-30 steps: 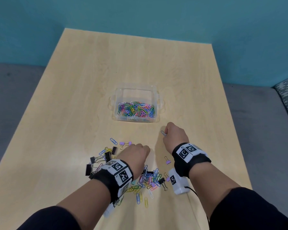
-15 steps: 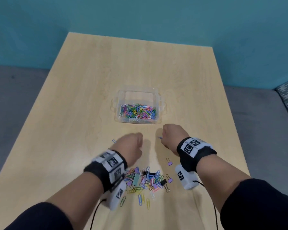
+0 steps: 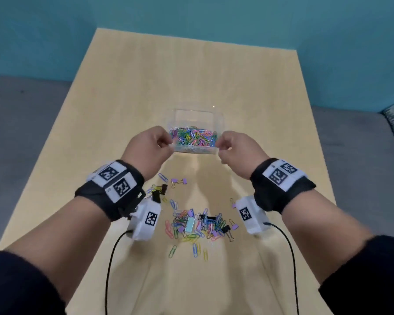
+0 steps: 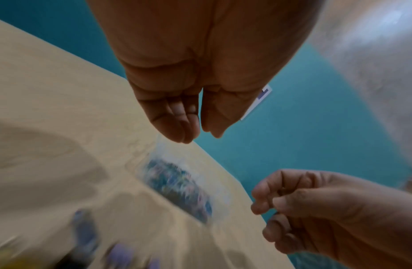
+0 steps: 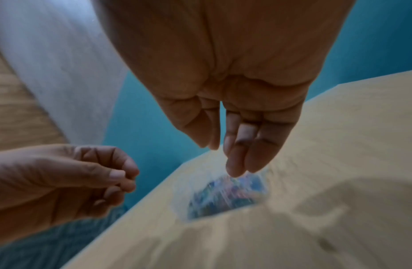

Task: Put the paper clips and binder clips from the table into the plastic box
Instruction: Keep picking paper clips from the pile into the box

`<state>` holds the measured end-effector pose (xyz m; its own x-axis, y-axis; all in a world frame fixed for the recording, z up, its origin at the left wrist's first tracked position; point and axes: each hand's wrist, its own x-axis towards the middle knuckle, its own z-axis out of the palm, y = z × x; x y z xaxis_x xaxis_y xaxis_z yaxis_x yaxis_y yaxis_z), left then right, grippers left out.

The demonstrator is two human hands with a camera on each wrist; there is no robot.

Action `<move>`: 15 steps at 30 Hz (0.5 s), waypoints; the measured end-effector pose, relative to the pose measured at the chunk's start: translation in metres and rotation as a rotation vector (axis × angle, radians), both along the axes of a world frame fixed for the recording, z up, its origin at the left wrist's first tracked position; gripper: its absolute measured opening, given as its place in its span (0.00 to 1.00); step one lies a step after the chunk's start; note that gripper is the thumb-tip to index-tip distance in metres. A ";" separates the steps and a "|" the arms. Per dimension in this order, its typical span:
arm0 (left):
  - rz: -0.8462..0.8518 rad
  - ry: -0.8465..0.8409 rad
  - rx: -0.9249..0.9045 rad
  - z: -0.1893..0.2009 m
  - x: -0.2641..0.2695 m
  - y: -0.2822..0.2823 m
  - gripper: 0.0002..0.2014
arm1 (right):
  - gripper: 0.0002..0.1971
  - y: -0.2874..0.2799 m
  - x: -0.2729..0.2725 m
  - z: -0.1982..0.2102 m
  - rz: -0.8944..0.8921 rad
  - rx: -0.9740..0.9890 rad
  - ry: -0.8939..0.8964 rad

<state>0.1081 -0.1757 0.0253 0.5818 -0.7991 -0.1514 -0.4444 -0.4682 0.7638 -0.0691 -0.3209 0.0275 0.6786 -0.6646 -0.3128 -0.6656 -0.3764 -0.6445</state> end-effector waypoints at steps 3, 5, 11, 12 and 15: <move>-0.100 -0.039 0.143 -0.014 -0.033 0.051 0.03 | 0.13 0.036 -0.048 -0.023 0.148 -0.043 0.181; -0.166 -0.072 0.234 -0.029 -0.055 0.083 0.03 | 0.16 0.060 -0.075 -0.038 0.244 -0.079 0.252; -0.125 -0.053 0.349 -0.057 -0.099 0.144 0.08 | 0.27 0.103 -0.113 -0.060 0.378 -0.279 0.327; -0.119 -0.053 0.350 -0.059 -0.105 0.148 0.09 | 0.27 0.104 -0.112 -0.061 0.387 -0.301 0.326; -0.105 -0.061 0.342 -0.064 -0.114 0.151 0.12 | 0.24 0.104 -0.107 -0.067 0.379 -0.345 0.312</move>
<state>-0.0063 -0.0246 -0.0386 0.5157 -0.7640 -0.3879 -0.5434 -0.6416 0.5414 -0.1763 -0.2165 -0.0390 0.7991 -0.4927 -0.3446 -0.5822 -0.7770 -0.2392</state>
